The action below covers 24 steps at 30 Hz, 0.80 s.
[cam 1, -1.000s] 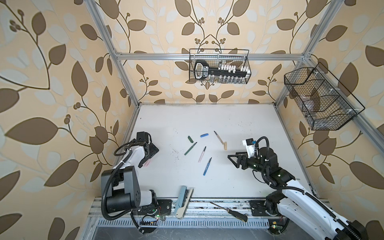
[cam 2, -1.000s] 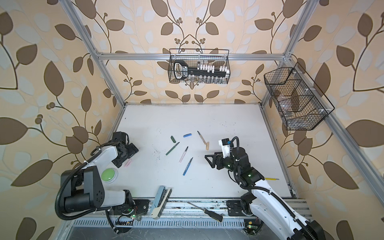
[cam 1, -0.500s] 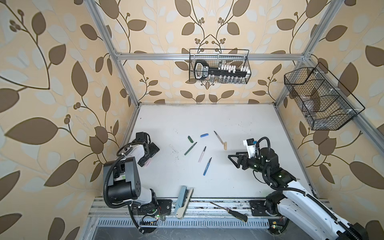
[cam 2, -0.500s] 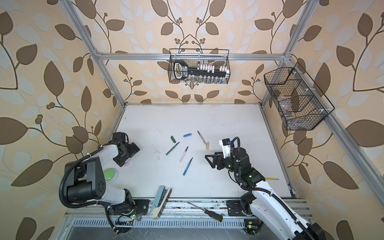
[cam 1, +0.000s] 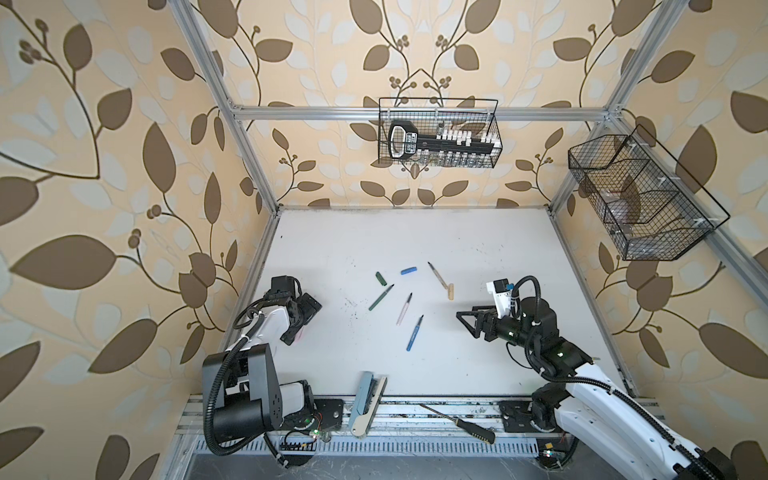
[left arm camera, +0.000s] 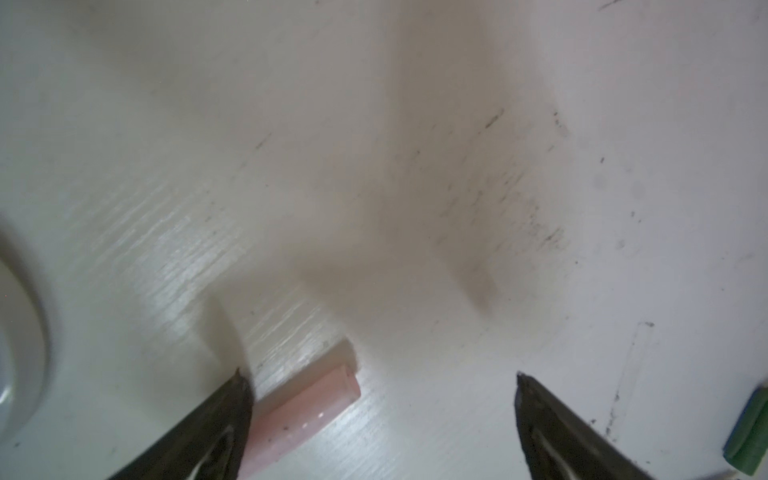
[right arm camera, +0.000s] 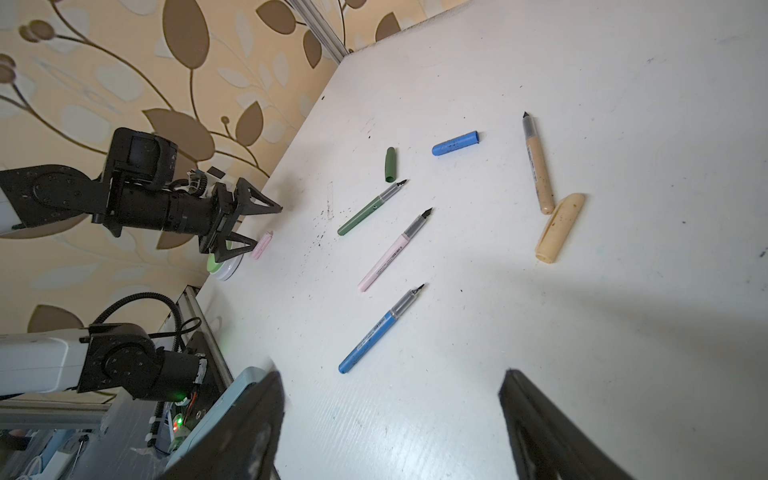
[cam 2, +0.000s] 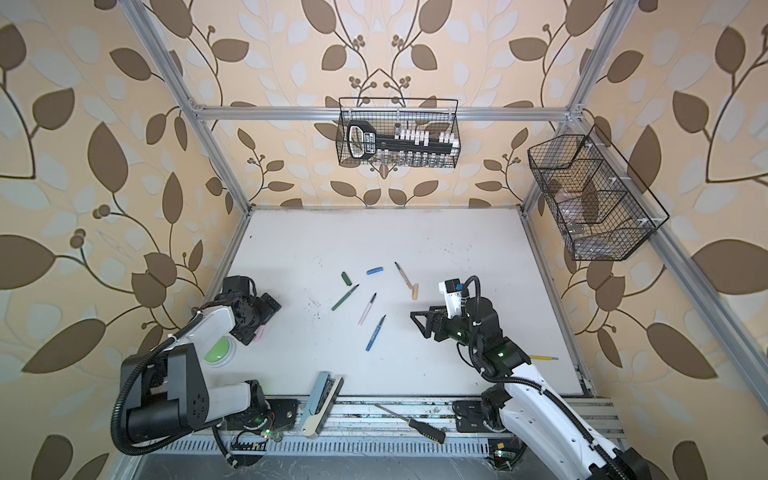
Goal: Insert the pens into the pen caps
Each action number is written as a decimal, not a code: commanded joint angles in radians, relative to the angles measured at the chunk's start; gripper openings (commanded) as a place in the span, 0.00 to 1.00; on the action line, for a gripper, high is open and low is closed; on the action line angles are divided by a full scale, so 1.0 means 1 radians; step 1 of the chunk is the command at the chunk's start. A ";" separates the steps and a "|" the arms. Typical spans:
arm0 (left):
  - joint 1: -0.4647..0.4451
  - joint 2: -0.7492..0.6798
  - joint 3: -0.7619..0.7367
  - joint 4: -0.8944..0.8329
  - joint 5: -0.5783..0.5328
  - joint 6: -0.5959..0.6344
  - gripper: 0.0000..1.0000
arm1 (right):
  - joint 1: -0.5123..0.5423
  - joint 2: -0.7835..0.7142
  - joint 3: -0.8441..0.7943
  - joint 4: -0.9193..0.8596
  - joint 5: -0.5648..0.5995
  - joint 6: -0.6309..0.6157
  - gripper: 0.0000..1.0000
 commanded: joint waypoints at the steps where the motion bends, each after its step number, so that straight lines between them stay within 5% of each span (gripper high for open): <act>1: 0.003 0.002 -0.058 -0.129 -0.006 -0.057 0.99 | -0.003 -0.021 -0.007 -0.019 -0.016 0.009 0.82; 14: -0.091 -0.034 -0.175 0.072 0.183 -0.180 0.99 | -0.003 0.016 -0.002 -0.008 -0.019 0.011 0.83; 19: -0.254 -0.042 -0.164 0.133 0.107 -0.263 0.99 | -0.002 0.094 0.039 -0.035 -0.003 -0.003 0.81; 24: -0.340 0.051 -0.026 0.044 0.036 -0.190 0.99 | 0.016 0.201 0.113 -0.071 0.030 -0.021 0.77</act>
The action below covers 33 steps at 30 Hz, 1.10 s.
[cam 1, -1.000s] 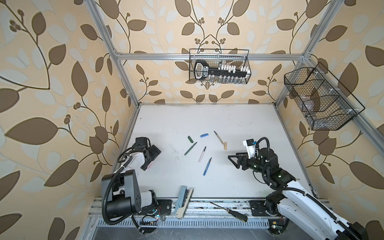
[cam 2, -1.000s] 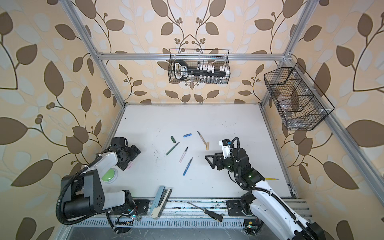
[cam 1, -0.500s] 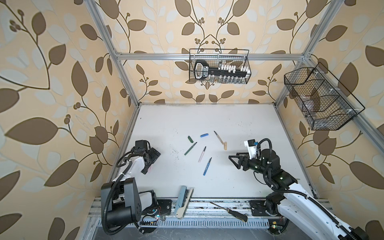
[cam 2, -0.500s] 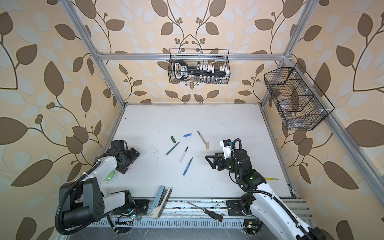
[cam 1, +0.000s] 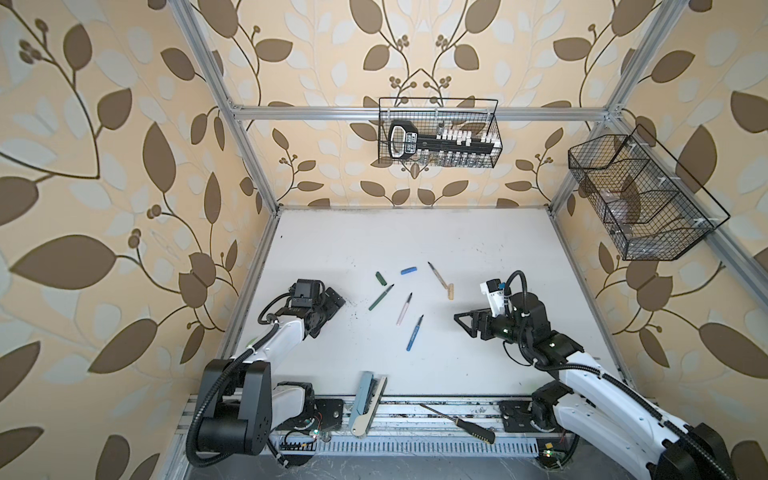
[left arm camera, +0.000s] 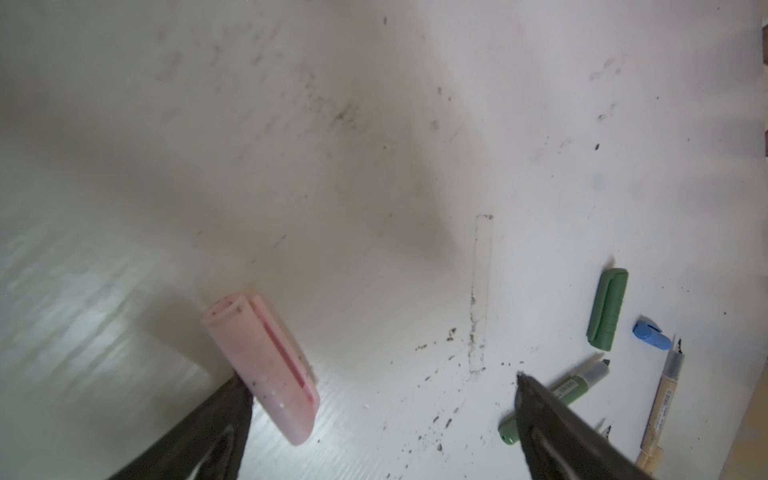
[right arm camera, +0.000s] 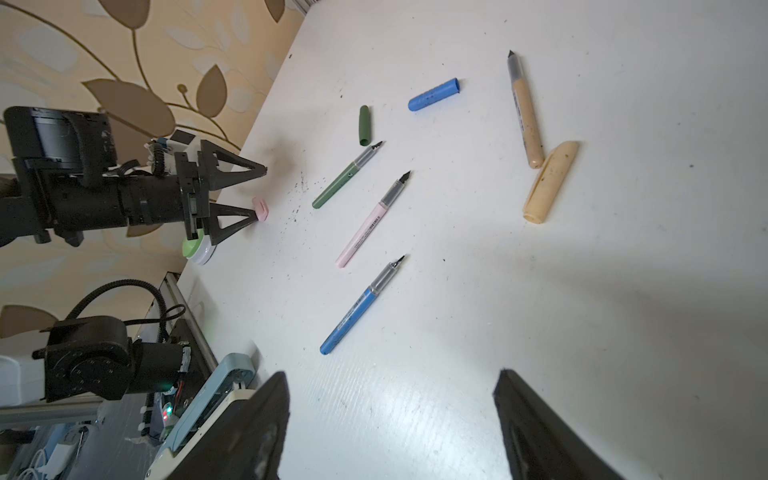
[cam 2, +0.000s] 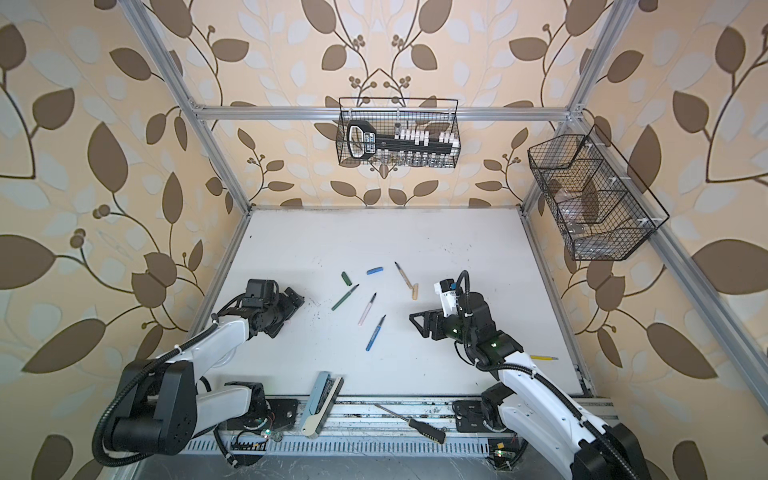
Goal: Insert the pens into the pen caps
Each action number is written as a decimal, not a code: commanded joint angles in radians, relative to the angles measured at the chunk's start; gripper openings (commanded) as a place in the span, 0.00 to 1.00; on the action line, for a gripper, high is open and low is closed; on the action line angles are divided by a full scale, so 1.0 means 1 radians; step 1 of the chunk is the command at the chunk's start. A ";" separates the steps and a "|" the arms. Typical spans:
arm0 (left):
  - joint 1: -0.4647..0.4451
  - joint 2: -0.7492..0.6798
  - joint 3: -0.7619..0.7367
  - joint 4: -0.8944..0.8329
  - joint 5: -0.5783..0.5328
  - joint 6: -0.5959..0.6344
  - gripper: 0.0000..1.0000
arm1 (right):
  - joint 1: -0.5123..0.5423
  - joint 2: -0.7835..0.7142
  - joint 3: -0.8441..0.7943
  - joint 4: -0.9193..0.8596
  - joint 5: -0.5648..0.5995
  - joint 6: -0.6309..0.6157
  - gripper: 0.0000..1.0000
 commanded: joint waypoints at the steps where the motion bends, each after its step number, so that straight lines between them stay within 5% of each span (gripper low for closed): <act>1: -0.077 0.064 0.074 -0.244 -0.070 0.008 0.99 | 0.012 0.039 0.075 -0.032 0.033 -0.017 0.76; 8: -0.145 -0.060 0.244 -0.552 -0.228 0.042 0.99 | -0.002 0.106 0.153 -0.068 0.061 -0.044 0.75; 11: -0.236 -0.044 0.293 -0.552 -0.235 0.037 0.99 | -0.010 0.124 0.168 -0.074 0.062 -0.044 0.74; 20: -0.631 0.427 0.717 -0.586 -0.318 0.134 0.97 | -0.069 0.081 0.190 -0.168 0.077 -0.054 0.72; 26: -0.693 0.620 0.852 -0.535 -0.236 0.195 0.80 | -0.116 0.019 0.182 -0.249 0.067 -0.070 0.71; 33: -0.726 0.720 0.888 -0.528 -0.223 0.214 0.75 | -0.136 -0.028 0.157 -0.272 0.058 -0.066 0.70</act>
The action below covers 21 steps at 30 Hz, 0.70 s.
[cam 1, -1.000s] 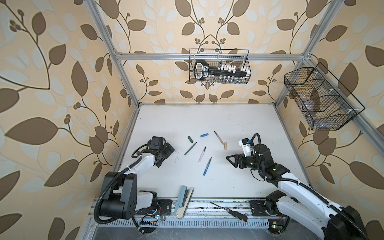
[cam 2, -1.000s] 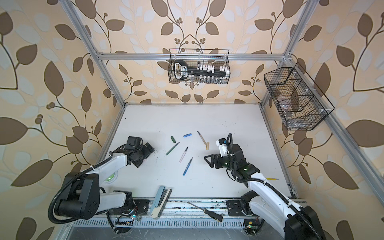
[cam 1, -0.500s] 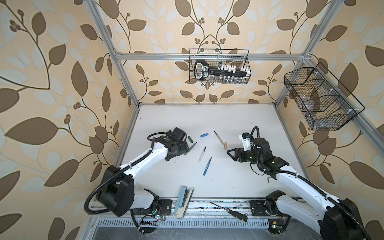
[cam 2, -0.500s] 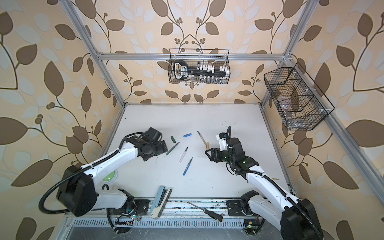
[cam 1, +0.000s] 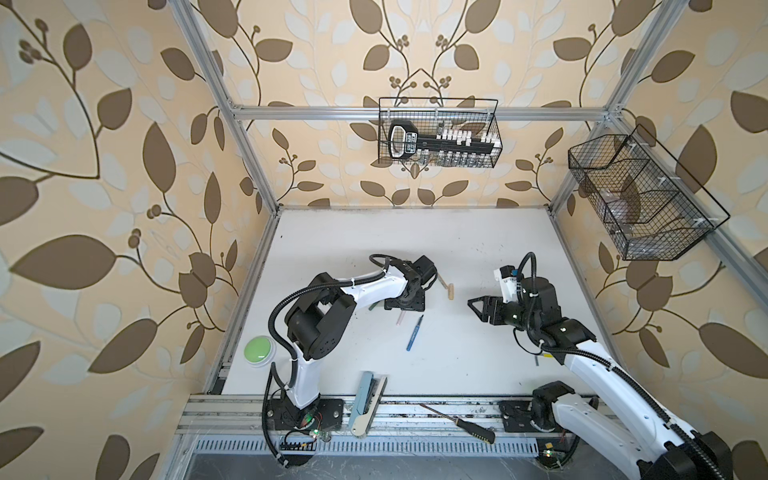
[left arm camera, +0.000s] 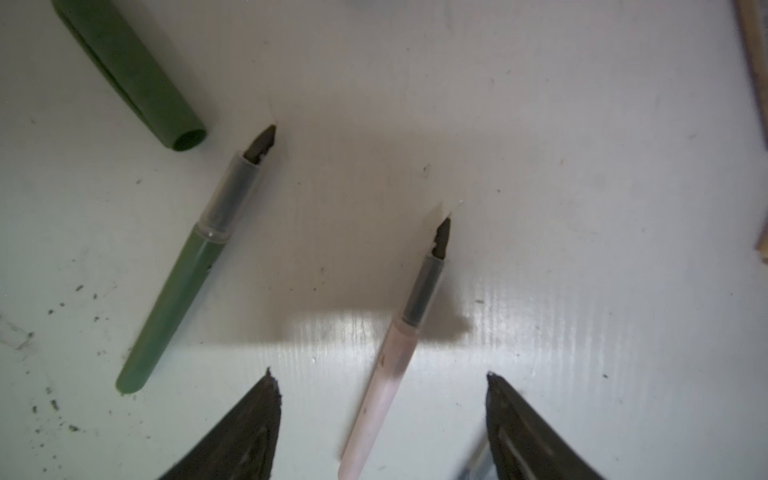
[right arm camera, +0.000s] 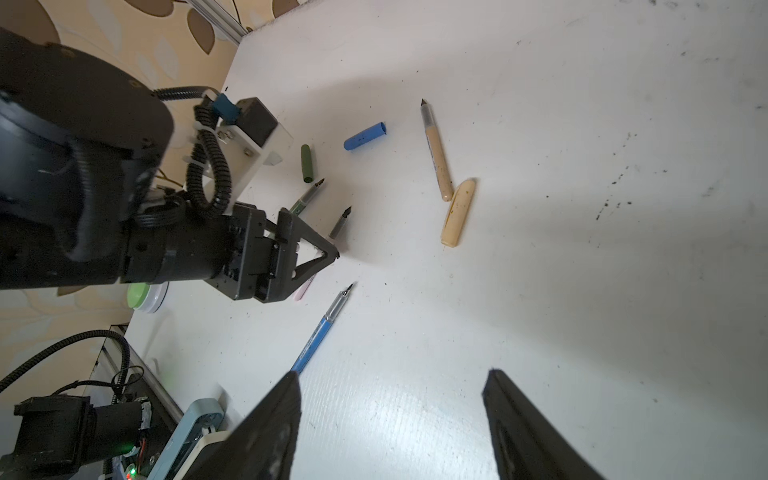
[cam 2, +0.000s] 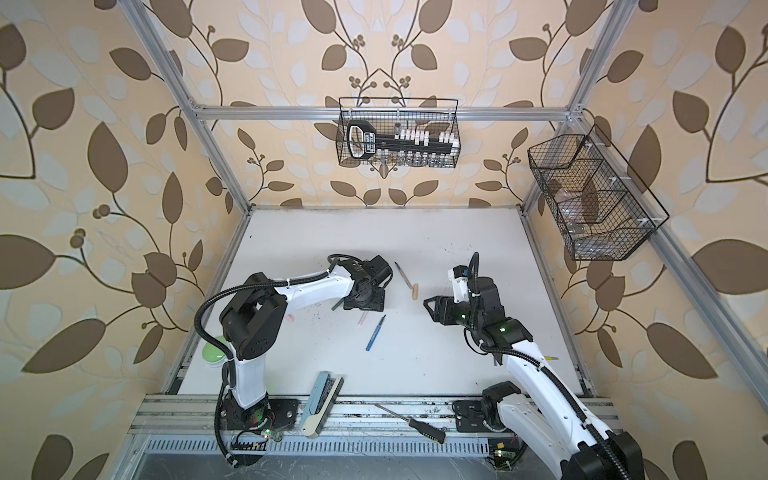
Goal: Insert the pens into the pen caps
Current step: 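Swing the left gripper over the pink pen and grasp it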
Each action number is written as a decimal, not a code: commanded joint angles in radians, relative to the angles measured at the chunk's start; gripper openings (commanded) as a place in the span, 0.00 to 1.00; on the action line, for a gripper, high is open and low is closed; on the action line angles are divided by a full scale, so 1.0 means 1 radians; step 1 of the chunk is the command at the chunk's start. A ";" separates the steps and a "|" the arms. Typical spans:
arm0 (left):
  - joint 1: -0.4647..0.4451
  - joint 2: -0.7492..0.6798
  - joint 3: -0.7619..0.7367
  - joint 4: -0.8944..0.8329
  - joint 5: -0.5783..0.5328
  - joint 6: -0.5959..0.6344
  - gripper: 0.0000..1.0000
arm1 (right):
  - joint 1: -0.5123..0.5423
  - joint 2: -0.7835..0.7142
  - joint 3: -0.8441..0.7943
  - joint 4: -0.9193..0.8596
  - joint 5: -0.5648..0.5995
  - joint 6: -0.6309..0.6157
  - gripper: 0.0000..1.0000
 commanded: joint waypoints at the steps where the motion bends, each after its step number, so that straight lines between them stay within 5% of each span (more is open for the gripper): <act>1: -0.011 0.022 0.029 -0.018 0.015 0.020 0.74 | -0.005 -0.010 -0.004 -0.034 -0.008 -0.013 0.70; 13: -0.011 0.026 -0.037 0.033 0.034 0.012 0.46 | -0.007 0.004 -0.005 -0.032 -0.012 -0.006 0.69; 21: -0.009 0.011 -0.094 0.061 0.022 0.003 0.41 | -0.007 0.013 -0.003 -0.028 -0.009 0.000 0.69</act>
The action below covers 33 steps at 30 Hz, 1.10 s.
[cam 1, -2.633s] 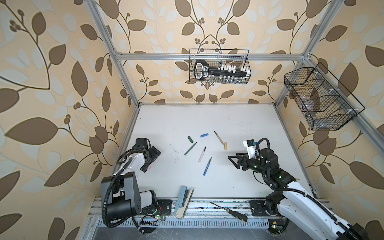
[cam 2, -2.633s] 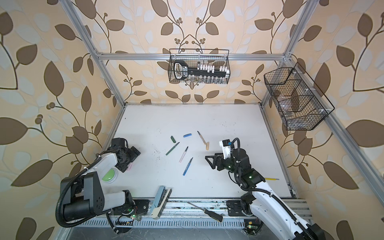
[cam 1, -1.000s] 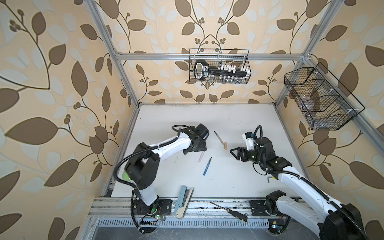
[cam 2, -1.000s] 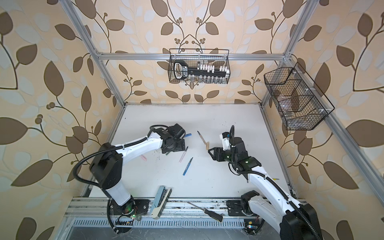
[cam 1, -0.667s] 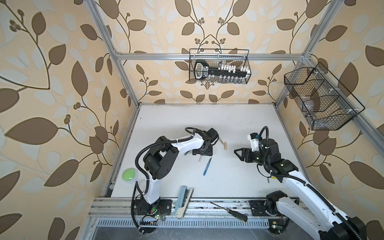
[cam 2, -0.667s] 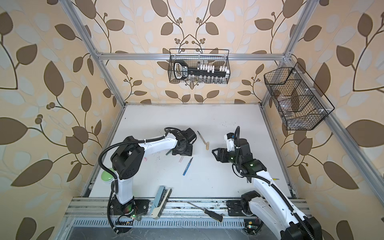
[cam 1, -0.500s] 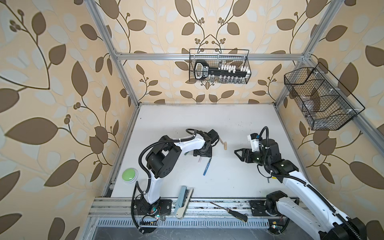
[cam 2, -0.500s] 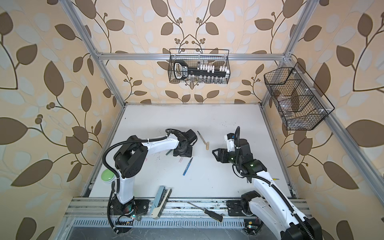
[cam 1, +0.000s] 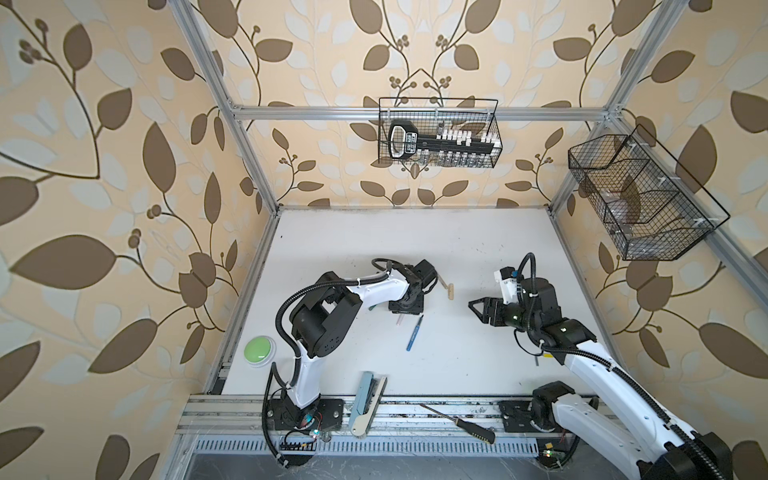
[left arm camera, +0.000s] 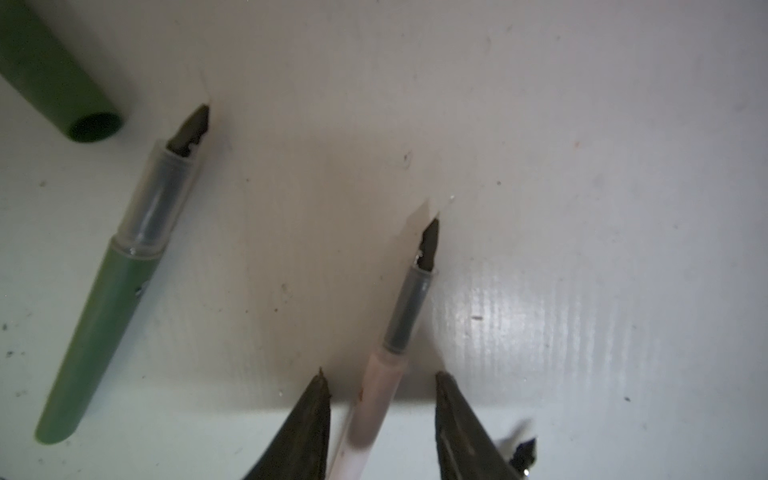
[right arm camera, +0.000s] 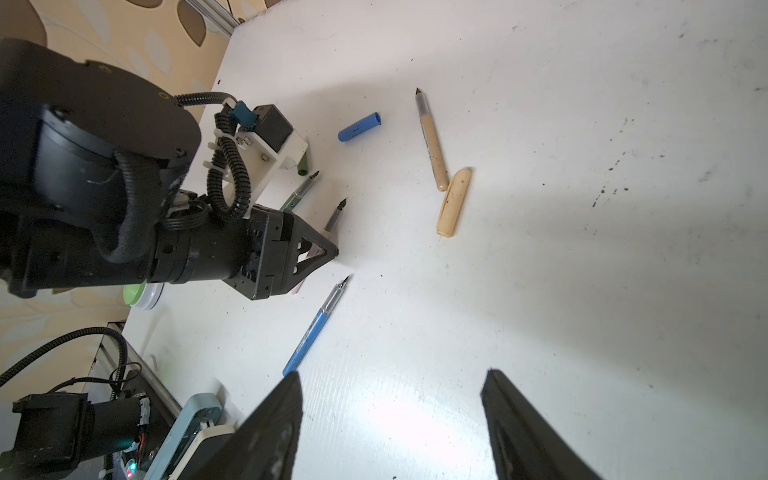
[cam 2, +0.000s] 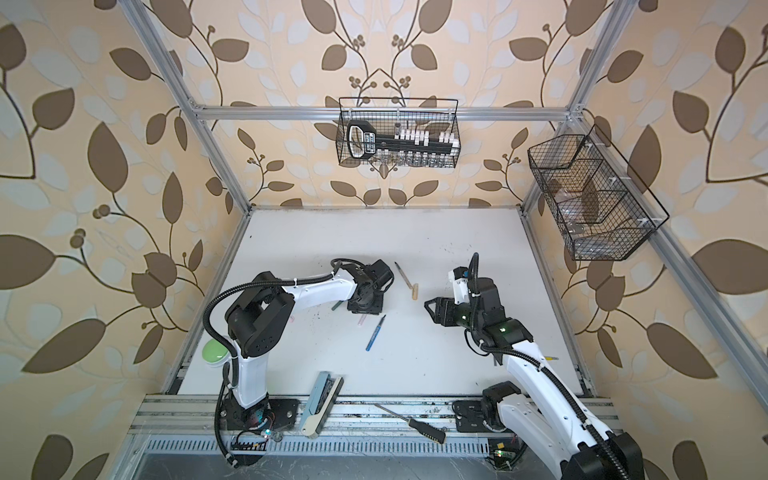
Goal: Insert the pens into the pen caps
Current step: 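Swing the left gripper over the pink pen and grasp it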
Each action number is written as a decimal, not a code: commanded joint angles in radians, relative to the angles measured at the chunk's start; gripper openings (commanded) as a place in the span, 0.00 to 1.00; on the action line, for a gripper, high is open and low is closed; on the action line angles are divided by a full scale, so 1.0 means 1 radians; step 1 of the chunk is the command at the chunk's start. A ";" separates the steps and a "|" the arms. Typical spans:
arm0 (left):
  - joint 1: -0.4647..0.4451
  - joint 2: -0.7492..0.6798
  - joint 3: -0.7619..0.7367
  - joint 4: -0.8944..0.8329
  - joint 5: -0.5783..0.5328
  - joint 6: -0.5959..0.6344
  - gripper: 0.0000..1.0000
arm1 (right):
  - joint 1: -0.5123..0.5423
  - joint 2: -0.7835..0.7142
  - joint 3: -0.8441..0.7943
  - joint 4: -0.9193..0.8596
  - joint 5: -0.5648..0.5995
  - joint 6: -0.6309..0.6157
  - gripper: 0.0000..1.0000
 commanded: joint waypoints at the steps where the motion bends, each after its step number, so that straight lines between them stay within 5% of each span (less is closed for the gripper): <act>1: -0.009 -0.005 -0.046 -0.019 -0.016 -0.013 0.42 | -0.004 0.008 -0.003 -0.003 -0.007 0.004 0.69; 11: 0.019 0.049 0.036 0.043 0.006 0.034 0.55 | 0.050 0.048 0.009 0.018 0.024 0.024 0.68; 17: 0.020 0.090 0.078 -0.037 -0.004 0.049 0.36 | 0.053 0.035 0.008 -0.003 0.037 0.022 0.68; 27: 0.019 -0.061 -0.120 -0.046 -0.010 0.018 0.39 | 0.096 0.075 0.016 0.040 0.047 0.046 0.69; 33: 0.013 -0.072 -0.166 -0.022 -0.004 0.018 0.28 | 0.140 0.109 0.032 0.052 0.072 0.057 0.68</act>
